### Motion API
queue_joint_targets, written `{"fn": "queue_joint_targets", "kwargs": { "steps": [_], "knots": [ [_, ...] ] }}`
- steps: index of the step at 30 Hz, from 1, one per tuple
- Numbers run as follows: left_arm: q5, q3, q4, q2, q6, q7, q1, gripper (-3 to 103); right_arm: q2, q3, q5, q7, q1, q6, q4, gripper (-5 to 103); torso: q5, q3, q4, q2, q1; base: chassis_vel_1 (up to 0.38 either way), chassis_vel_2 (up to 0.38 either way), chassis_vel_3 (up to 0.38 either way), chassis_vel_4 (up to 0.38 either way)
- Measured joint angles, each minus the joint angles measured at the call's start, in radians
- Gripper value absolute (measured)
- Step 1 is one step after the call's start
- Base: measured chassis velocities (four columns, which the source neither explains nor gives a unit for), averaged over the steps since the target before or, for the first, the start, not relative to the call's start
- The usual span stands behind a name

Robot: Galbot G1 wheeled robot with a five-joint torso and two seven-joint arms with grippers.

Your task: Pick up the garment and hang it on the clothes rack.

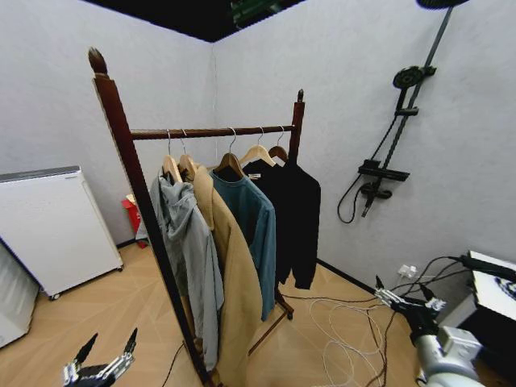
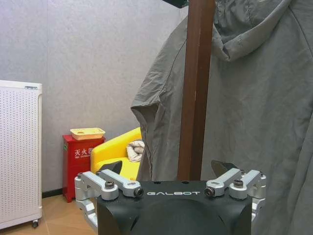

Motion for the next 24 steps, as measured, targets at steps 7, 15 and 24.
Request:
{"fn": "queue_joint_targets", "kwargs": {
  "steps": [7,15,24],
  "knots": [
    [0.0,0.0,0.0,0.0,0.0,0.0,0.0,100,0.003,-0.019,-0.026,0.001,0.009,0.003,0.002,100,0.0001,0.0,0.0,0.0,0.0,-0.007,-0.007,-0.003,-0.008],
    [0.0,0.0,0.0,0.0,0.0,0.0,0.0,100,0.0,-0.031,-0.051,0.007,0.016,0.003,0.008,100,0.0003,0.0,0.0001,0.0,0.0,-0.063,-0.063,-0.055,-0.077],
    [0.0,0.0,0.0,0.0,0.0,0.0,0.0,100,0.0,-0.07,-0.081,0.022,0.033,0.002,0.01,100,0.0002,0.0,-0.0001,0.0,0.0,-0.104,-0.111,-0.111,-0.109]
  ]
}}
